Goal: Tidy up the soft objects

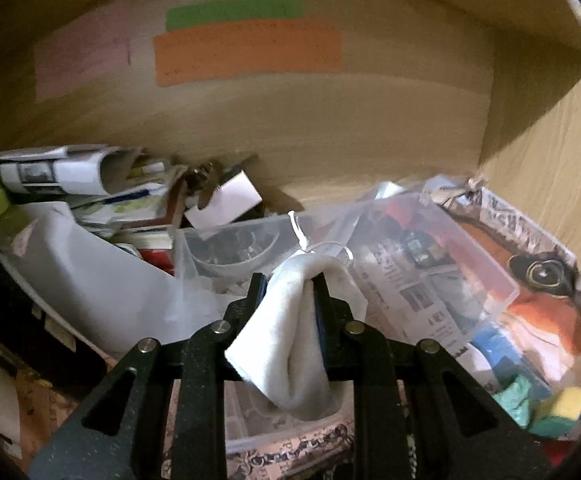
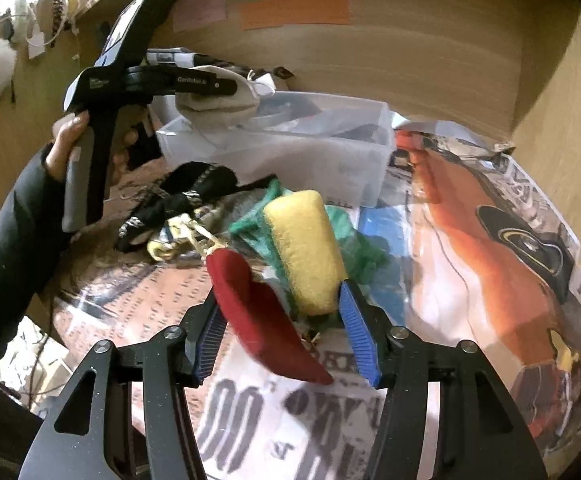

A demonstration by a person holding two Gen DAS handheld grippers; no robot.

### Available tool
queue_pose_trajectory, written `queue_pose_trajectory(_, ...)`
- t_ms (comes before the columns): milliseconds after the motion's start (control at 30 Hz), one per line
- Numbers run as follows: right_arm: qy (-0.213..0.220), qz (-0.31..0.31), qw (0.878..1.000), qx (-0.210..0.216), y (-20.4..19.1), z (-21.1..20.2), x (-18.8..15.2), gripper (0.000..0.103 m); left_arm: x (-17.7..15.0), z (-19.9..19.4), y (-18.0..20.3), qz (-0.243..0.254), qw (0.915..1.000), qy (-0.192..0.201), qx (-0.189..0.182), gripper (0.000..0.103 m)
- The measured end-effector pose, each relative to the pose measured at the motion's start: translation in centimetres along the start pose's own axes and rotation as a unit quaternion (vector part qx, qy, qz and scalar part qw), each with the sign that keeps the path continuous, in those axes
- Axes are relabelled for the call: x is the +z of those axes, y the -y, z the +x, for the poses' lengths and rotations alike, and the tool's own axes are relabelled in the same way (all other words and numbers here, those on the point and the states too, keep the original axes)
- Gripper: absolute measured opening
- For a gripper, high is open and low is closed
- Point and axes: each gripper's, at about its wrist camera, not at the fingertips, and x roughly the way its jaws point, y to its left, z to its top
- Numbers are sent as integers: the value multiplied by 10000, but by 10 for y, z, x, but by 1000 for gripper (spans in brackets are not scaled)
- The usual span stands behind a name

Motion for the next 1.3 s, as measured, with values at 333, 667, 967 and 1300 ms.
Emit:
queue_pose_trajectory(333, 316, 276, 9990, 119, 19, -1, 26, 53, 1, 45, 6, -4, 9979, -639, -46, 33)
queue_pose_trajectory(667, 493, 387, 9974, -361, 29, -4, 15, 52, 7, 26, 20, 318, 9989, -325, 133, 74)
queue_pose_trajectory(967, 248, 632, 9931, -954, 63, 14, 9, 52, -6, -50, 17, 381, 9988, 298, -106, 96)
queue_pose_trajectory(1300, 636, 808, 9924, -678, 59, -17, 9, 56, -61, -107, 24, 362, 9981, 262, -414, 102)
